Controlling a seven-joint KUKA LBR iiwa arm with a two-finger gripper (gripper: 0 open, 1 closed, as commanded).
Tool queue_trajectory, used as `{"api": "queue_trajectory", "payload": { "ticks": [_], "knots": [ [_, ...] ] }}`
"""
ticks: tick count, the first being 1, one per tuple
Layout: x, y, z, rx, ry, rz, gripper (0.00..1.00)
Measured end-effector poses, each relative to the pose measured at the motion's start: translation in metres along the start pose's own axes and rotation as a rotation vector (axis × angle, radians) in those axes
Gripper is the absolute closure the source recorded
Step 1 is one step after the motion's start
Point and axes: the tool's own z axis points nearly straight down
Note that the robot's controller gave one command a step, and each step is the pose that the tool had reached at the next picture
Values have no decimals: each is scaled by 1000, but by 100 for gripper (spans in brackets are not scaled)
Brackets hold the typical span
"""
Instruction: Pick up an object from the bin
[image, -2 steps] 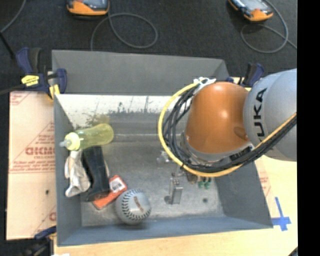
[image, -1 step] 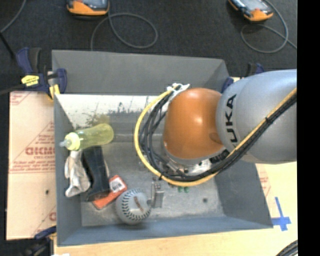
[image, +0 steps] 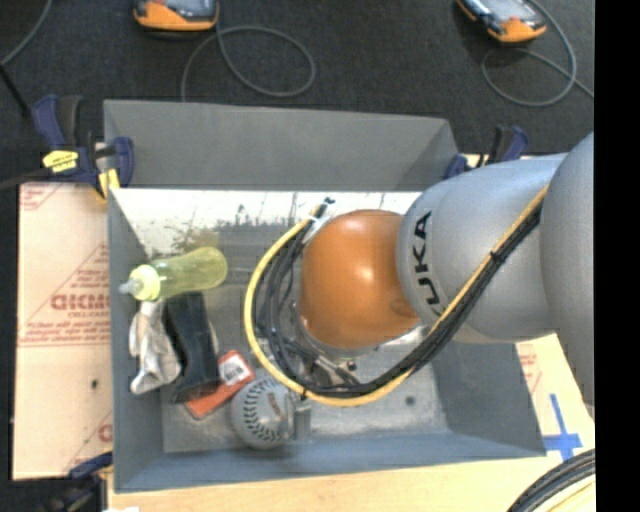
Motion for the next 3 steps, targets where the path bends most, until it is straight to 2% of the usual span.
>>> {"api": "queue_trajectory", "payload": {
  "ticks": [1,2,3],
  "knots": [
    [0,5,36,2,4,91,0],
    [-2,6,70,0,1,56,100],
    [-2,6,70,-1,1,57,100]
  ]
}}
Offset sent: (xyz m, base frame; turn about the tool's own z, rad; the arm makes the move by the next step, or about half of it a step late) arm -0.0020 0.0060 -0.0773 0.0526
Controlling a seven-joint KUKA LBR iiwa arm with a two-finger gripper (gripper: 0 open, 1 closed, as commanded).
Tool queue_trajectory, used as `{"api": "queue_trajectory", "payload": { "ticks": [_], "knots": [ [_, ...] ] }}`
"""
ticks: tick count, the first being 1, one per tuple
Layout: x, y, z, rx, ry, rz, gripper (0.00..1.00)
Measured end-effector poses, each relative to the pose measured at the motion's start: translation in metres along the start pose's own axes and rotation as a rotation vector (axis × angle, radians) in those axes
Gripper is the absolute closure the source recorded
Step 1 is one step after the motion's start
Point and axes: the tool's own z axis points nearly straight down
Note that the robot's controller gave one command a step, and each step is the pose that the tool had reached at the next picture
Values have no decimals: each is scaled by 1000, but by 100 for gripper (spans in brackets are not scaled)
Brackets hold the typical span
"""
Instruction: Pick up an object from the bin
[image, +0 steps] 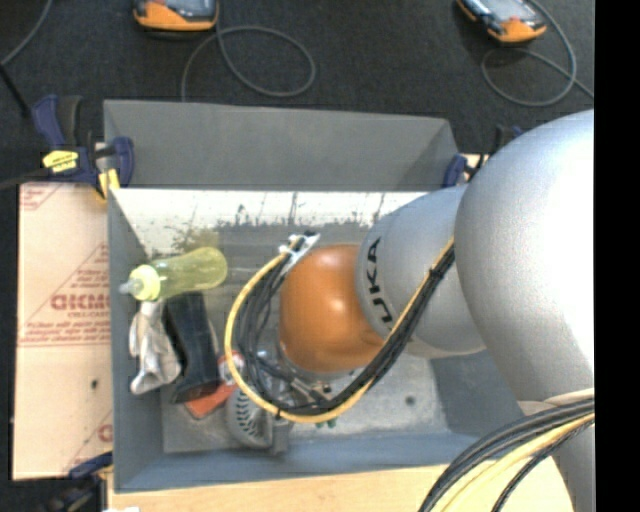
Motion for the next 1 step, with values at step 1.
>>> {"api": "queue_trajectory", "payload": {
  "ticks": [1],
  "knots": [
    [-4,0,2,1,5,-19,100]
  ]
}}
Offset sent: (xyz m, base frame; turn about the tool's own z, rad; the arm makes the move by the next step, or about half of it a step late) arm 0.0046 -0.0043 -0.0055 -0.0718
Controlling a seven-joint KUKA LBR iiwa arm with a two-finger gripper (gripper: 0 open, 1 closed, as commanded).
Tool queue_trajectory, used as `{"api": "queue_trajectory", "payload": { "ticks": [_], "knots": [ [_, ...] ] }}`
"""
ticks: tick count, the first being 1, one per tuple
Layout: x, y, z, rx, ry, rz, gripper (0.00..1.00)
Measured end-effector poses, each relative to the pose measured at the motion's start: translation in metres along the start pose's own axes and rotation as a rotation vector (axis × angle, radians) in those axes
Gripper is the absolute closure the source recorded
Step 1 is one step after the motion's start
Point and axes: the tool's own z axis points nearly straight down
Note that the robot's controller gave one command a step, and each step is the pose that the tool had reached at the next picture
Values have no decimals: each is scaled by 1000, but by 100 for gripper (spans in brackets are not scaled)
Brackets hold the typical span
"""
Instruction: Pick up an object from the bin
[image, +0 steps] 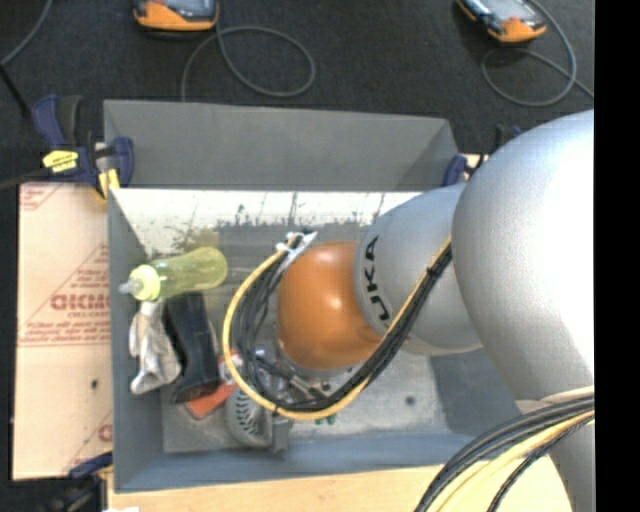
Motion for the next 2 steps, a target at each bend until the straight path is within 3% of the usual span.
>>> {"api": "queue_trajectory", "payload": {
  "ticks": [2],
  "knots": [
    [0,-7,1,-4,-3,-50,100]
  ]
}}
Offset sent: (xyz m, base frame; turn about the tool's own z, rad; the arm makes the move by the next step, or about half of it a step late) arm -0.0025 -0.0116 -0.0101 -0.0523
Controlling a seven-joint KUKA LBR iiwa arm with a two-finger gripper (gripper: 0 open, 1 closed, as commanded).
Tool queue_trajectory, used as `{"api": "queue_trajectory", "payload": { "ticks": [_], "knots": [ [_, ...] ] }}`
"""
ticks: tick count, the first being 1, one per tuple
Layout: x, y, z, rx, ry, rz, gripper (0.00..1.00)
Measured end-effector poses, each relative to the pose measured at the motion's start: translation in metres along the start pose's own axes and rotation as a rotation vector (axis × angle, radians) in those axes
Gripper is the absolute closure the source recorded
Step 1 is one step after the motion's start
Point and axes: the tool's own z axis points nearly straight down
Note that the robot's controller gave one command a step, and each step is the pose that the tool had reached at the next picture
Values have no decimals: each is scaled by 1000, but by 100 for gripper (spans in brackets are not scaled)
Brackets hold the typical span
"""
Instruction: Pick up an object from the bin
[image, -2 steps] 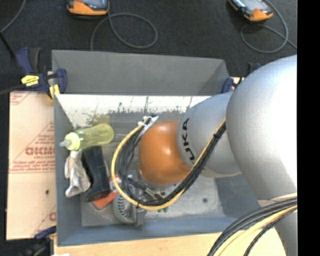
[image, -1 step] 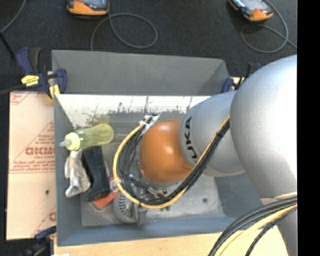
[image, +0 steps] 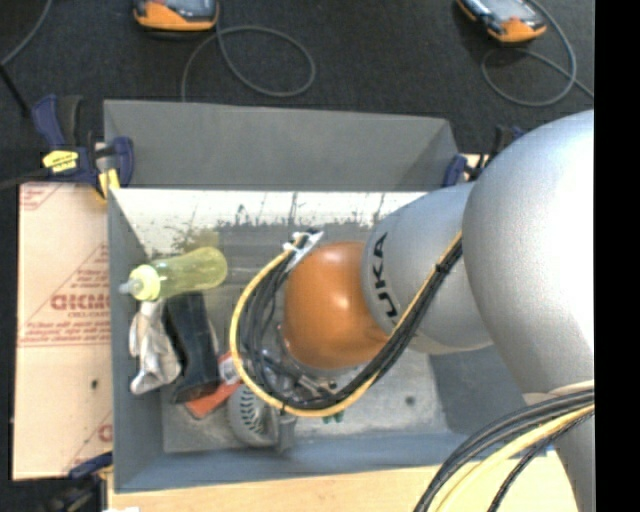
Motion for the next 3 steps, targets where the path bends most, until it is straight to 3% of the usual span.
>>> {"api": "queue_trajectory", "payload": {
  "ticks": [3],
  "knots": [
    [-6,9,-19,4,5,20,100]
  ]
}}
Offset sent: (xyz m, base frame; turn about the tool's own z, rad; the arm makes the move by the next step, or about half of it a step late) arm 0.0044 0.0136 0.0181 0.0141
